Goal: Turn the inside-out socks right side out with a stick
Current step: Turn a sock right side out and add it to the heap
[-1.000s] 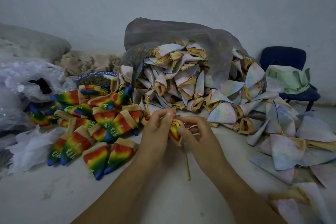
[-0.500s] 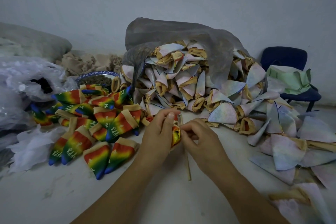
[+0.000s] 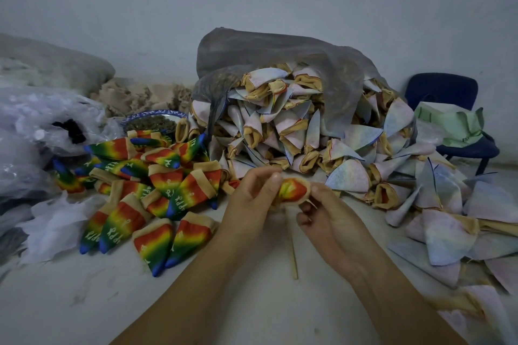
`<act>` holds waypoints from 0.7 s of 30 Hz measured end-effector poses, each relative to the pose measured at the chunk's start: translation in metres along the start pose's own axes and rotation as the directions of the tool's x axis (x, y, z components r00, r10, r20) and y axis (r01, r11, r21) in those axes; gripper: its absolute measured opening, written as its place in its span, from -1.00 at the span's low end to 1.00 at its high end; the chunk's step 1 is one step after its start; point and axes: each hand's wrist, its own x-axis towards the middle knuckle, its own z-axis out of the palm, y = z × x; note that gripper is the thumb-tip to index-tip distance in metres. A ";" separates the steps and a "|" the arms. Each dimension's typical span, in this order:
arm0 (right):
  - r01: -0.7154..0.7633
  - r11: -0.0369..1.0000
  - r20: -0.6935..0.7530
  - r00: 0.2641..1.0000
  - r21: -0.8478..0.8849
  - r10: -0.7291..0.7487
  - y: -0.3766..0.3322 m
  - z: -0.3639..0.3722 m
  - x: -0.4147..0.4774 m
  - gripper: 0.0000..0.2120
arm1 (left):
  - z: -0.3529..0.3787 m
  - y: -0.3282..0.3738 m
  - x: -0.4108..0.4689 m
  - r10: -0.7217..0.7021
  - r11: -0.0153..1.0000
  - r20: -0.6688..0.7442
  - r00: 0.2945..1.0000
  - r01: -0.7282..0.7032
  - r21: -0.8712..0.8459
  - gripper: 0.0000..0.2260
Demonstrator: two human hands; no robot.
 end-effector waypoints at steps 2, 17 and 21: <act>0.058 0.998 -0.059 0.997 0.014 -0.057 -0.004 -0.006 0.002 -0.88 | 0.000 -0.002 0.000 0.004 0.995 -0.004 1.000 -0.003 0.103 -0.89; 0.058 0.922 0.013 0.998 -0.382 -0.057 0.004 -0.003 -0.002 -0.78 | 0.002 -0.001 0.002 -0.289 0.953 0.010 0.957 0.289 -0.085 -0.88; 0.027 0.894 -0.019 0.999 -0.447 -0.040 0.007 -0.006 -0.001 -0.73 | 0.001 0.000 0.003 -0.263 0.961 -0.007 0.965 0.262 -0.092 -0.85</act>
